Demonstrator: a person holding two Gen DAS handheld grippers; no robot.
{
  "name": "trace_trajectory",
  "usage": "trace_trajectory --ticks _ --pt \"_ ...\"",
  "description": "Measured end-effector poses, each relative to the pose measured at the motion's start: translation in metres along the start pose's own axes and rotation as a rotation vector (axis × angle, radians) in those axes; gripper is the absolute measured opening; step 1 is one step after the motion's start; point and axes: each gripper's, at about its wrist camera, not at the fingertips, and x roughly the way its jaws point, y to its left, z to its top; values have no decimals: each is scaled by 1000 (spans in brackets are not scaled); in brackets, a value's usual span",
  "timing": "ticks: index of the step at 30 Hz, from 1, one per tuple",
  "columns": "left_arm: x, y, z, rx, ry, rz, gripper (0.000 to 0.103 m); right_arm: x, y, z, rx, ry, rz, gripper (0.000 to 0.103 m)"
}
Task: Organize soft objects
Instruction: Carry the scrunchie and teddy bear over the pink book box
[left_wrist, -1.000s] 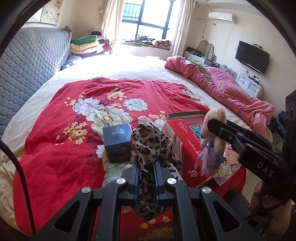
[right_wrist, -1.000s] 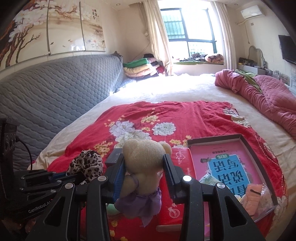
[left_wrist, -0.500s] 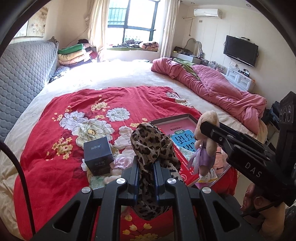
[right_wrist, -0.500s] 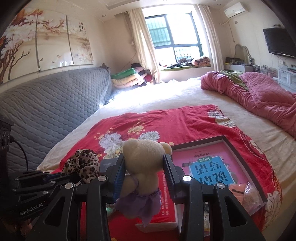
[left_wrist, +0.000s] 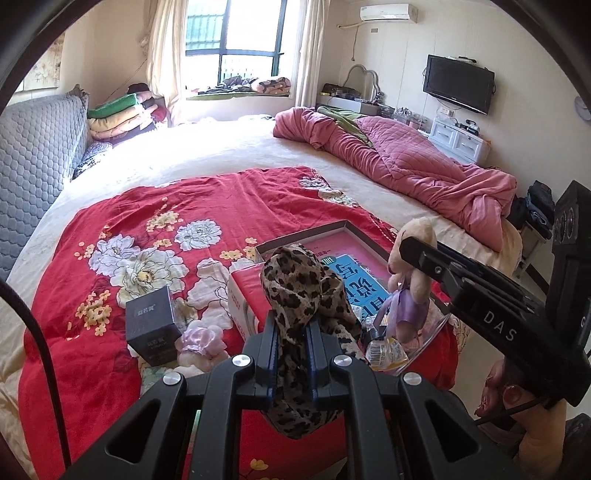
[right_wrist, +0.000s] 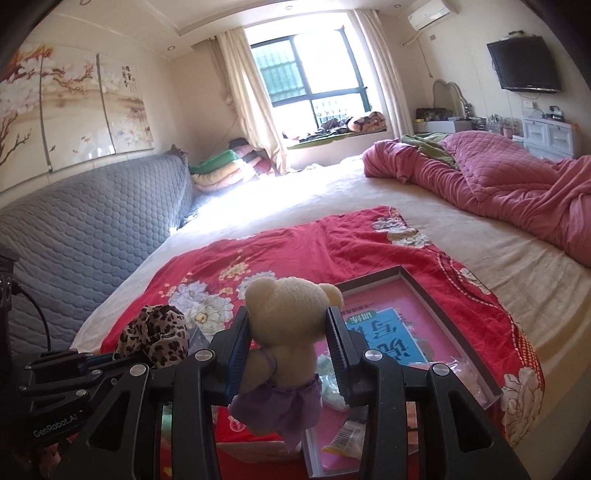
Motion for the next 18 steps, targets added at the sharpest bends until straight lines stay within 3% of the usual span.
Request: trace_trajectory --ticks 18 --pt "48 -44 5 73 84 -87 13 0 -60 -7 81 24 -126 41"
